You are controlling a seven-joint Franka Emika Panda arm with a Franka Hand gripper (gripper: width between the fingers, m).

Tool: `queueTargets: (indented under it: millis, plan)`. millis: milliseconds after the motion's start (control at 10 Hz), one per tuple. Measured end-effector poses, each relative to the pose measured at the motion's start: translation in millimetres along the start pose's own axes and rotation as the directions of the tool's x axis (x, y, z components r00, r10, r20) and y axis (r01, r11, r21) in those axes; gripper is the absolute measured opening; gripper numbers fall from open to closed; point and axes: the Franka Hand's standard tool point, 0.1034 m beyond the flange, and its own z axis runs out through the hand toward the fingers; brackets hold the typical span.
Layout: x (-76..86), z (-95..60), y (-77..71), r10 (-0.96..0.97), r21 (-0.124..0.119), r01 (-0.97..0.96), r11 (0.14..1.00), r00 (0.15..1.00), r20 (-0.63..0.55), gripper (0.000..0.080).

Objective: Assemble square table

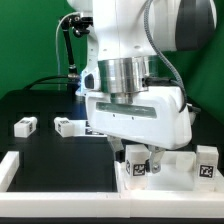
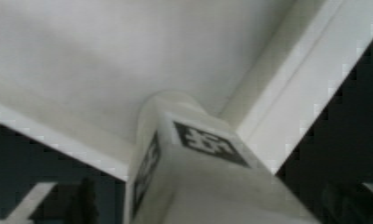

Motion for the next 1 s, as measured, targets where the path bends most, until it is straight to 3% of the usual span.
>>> queueTargets:
  millis: [300,500,700,800,900,1000]
  plan:
    - [0.1,0.0,-0.3,-0.221,-0.005,0.221,0.975,0.975,-0.010,0.0648]
    - [-12.9,-2.0,-5.2,-0.552,-0.036,0.551,0.834,0.830,-0.081,0.0649]
    - [-9.2,-1.4,-3.7,-0.515,-0.033,0.514,0.857,0.853,-0.082,0.0649]
    - [-9.5,-1.2,-3.8,-0.503,-0.032,0.503,0.864,0.860,-0.082,0.0534]
    - [-8.9,-1.0,-2.9,-0.466,-0.029,0.466,0.885,0.881,-0.083,0.0534]
    - [-5.8,-0.4,1.9,-0.374,-0.028,0.373,0.927,0.924,-0.085,0.0370]
